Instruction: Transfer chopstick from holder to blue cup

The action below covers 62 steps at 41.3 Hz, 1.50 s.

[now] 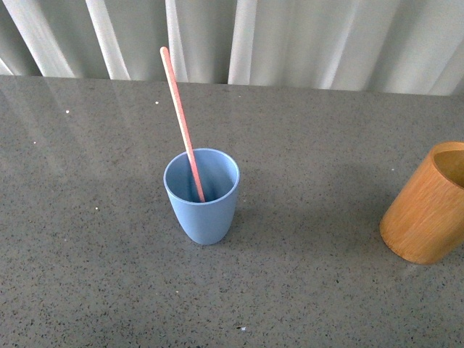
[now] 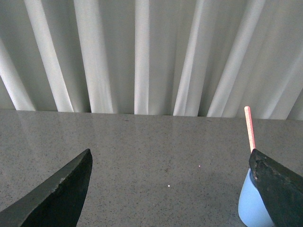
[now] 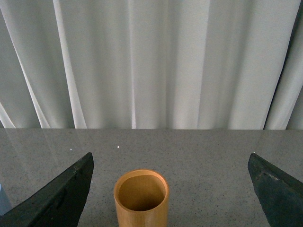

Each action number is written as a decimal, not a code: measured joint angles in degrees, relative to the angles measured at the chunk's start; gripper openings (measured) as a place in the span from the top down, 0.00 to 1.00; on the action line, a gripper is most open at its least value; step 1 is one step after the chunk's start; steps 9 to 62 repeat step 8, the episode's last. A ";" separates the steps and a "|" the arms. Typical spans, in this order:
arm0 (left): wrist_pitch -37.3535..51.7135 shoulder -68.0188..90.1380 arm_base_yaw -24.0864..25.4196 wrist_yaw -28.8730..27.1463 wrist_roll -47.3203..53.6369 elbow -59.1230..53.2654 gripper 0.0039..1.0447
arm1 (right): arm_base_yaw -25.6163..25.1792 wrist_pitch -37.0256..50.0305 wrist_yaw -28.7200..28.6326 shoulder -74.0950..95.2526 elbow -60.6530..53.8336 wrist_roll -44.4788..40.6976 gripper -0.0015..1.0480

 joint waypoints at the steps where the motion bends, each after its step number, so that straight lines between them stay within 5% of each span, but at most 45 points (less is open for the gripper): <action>1: 0.00 0.00 0.00 0.00 0.00 0.00 0.06 | 0.00 0.00 0.00 0.00 0.00 0.00 0.10; 62: 0.02 0.00 0.00 0.00 0.00 0.00 0.06 | -0.02 0.00 0.00 0.00 0.00 0.00 0.10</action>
